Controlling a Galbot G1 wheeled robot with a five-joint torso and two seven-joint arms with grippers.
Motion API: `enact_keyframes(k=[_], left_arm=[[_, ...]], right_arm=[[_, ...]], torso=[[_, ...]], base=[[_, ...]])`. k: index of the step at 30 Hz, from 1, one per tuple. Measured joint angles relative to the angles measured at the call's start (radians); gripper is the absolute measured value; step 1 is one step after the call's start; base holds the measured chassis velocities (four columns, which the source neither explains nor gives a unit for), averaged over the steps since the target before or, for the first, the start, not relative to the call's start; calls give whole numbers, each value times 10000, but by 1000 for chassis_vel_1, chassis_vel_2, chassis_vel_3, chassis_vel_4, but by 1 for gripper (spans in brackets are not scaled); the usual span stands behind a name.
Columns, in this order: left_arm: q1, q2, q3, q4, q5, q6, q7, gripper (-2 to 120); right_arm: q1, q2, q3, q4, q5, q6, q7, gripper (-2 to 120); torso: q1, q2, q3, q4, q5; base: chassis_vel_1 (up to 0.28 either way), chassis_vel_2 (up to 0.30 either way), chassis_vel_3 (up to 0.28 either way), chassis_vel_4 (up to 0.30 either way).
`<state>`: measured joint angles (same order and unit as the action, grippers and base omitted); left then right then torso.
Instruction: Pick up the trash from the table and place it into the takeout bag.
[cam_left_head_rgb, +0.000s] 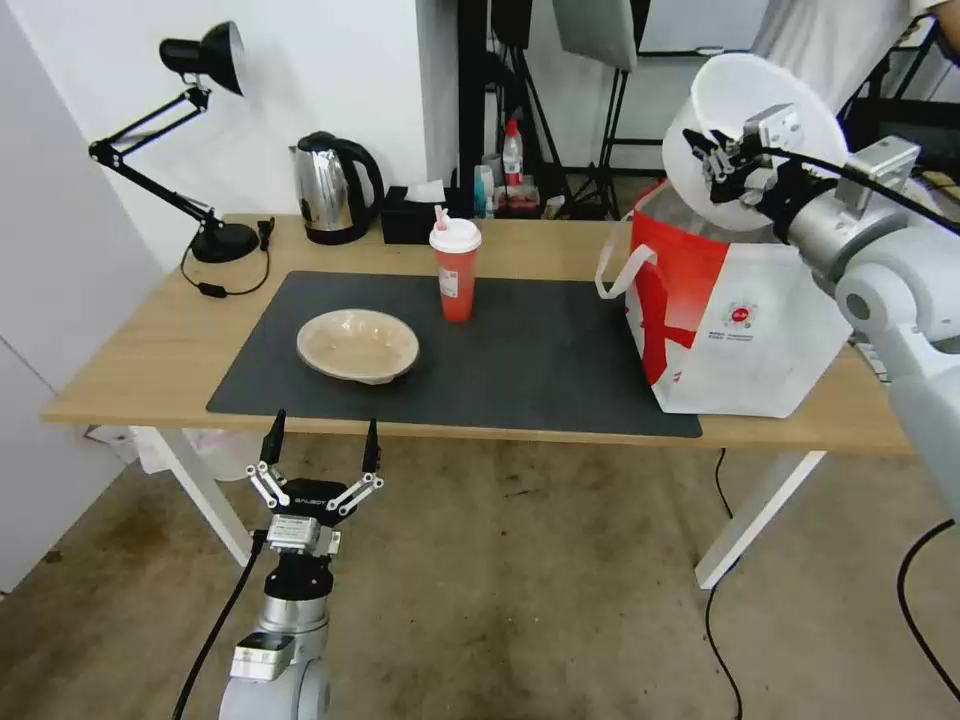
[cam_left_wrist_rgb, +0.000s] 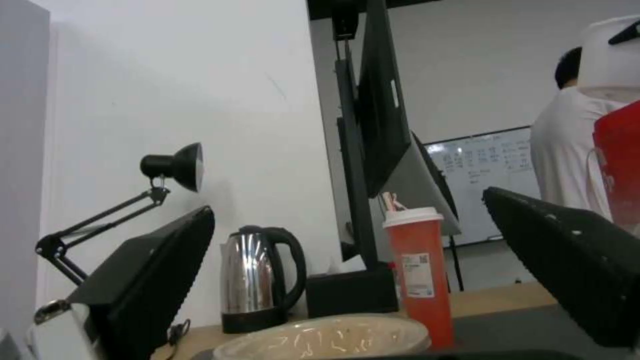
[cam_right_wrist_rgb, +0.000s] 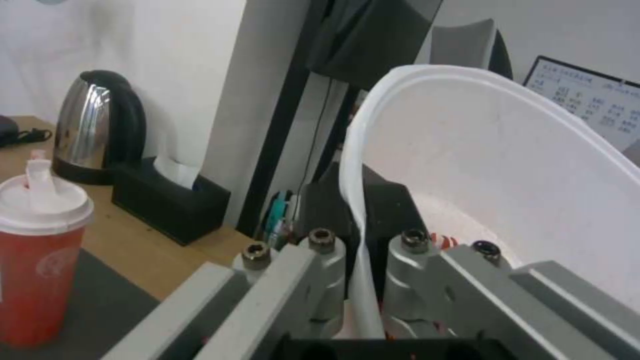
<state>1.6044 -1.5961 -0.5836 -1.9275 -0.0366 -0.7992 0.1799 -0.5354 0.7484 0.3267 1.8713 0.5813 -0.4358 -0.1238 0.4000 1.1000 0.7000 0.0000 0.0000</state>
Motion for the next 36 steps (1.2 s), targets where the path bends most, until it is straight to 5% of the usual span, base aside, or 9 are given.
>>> enact_keyframes(k=[36], left_arm=[[-52,2,-48,106,-20,0,-4,100]], right_arm=[[-141,300,-52,-958,-780,640,-183,0]], torso=[[0,0,0,0,0]], base=[[0,0,0,0]])
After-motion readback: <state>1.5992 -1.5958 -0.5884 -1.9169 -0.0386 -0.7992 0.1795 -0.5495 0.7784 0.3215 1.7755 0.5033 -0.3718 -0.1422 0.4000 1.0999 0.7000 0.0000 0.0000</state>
